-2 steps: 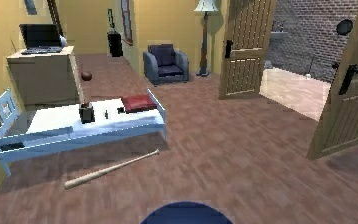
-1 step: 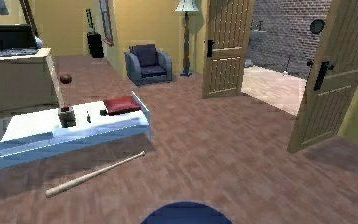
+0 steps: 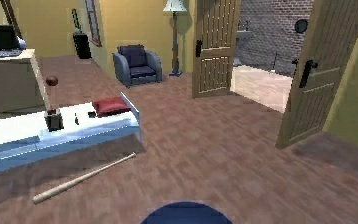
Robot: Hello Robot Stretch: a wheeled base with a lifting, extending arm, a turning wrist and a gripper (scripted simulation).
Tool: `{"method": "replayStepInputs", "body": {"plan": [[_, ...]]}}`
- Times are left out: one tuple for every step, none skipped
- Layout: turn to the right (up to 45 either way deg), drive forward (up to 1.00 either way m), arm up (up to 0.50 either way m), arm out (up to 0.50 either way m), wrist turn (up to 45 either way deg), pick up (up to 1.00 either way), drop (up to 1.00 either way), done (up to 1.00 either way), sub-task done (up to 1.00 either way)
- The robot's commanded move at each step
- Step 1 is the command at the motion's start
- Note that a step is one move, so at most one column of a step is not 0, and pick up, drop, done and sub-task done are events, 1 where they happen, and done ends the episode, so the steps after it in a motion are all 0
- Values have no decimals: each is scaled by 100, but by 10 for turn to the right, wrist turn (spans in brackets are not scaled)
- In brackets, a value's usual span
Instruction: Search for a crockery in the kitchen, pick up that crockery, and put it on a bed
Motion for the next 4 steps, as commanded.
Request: {"method": "replayStepInputs", "body": {"plan": [[0, 100, 0, 0, 0, 0, 0, 0, 0], [0, 100, 0, 0, 0, 0, 0, 0, 0], [60, 0, 0, 0, 0, 0, 0, 0, 0], [0, 10, 0, 0, 0, 0, 0, 0, 0]]}}
